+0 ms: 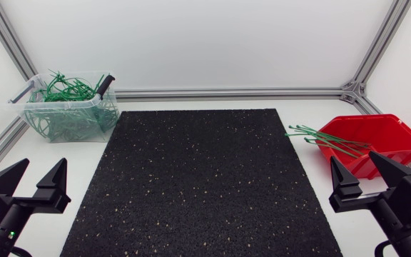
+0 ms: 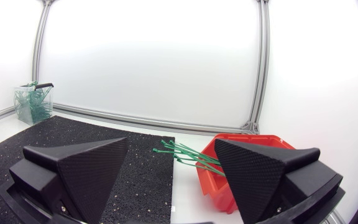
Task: Take a green cable tie from the red box, thread the tail through the head to close it, then place it in the transparent bin on the left.
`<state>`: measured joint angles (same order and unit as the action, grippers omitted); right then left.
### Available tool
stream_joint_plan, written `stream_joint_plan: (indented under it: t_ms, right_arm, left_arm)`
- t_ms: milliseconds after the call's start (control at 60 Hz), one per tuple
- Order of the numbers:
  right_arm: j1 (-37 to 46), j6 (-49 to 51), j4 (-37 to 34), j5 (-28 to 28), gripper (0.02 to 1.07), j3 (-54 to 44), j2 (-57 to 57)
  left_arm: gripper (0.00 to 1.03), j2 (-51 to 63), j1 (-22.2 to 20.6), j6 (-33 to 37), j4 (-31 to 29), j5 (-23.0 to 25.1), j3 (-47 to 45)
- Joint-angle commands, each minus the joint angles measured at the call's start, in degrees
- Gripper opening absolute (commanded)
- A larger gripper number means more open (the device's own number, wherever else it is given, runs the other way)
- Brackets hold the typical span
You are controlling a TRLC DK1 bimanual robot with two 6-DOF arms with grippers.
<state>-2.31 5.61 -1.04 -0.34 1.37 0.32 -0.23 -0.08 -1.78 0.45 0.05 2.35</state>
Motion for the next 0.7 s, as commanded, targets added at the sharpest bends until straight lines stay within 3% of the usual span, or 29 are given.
stream_joint_plan:
  t_ms: [0,383,533,683]
  right_arm:
    - [-0.2,-0.3,0.5,0.1,1.03,-1.4,-0.7]
    - [1.1,-0.3,1.0,1.4,1.03,0.3,-0.7]
    - [1.7,-0.3,-0.9,1.7,1.00,6.6,0.7]
    - [2.3,-1.1,-1.8,2.7,1.00,15.7,9.1]
  left_arm:
    - [1.00,-0.5,-0.3,-1.2,-1.2,0.1,-2.3]
    - [1.00,-0.5,-0.4,-1.2,-1.2,0.1,-2.3]
    - [1.00,-0.5,-0.5,-1.3,-1.2,0.1,-2.3]
    - [1.00,-0.5,-0.5,-1.3,-1.3,0.1,-2.3]
